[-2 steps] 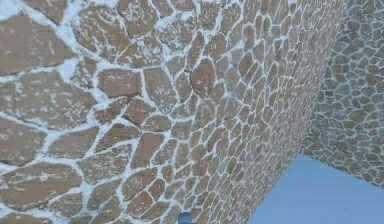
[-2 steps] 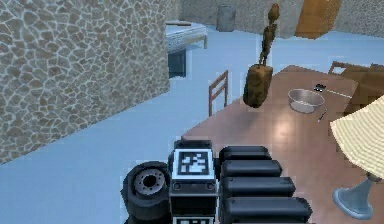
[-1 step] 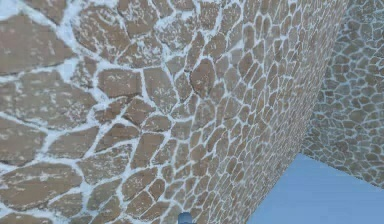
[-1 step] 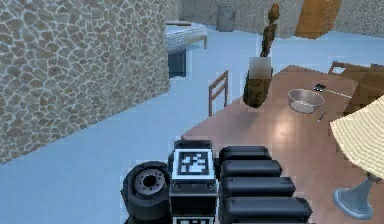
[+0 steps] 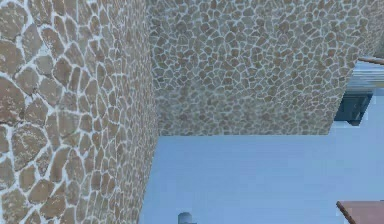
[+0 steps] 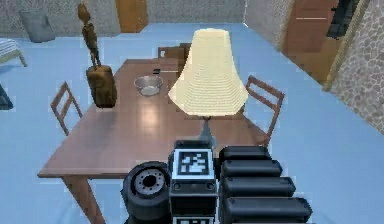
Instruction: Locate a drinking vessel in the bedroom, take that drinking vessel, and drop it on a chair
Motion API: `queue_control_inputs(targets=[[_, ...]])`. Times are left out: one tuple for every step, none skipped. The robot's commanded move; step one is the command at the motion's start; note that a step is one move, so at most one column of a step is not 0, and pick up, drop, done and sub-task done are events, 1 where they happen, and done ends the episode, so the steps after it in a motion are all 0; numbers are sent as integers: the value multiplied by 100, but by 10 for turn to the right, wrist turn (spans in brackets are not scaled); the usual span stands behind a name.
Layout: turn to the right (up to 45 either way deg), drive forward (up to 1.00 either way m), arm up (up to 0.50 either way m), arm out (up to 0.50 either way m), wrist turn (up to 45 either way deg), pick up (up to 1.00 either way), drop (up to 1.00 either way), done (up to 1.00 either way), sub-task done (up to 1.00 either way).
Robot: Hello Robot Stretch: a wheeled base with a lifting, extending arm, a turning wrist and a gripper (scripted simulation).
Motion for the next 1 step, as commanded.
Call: queue_control_inputs(targets=[[-120,0,0,0,0,0,0,0,0]])
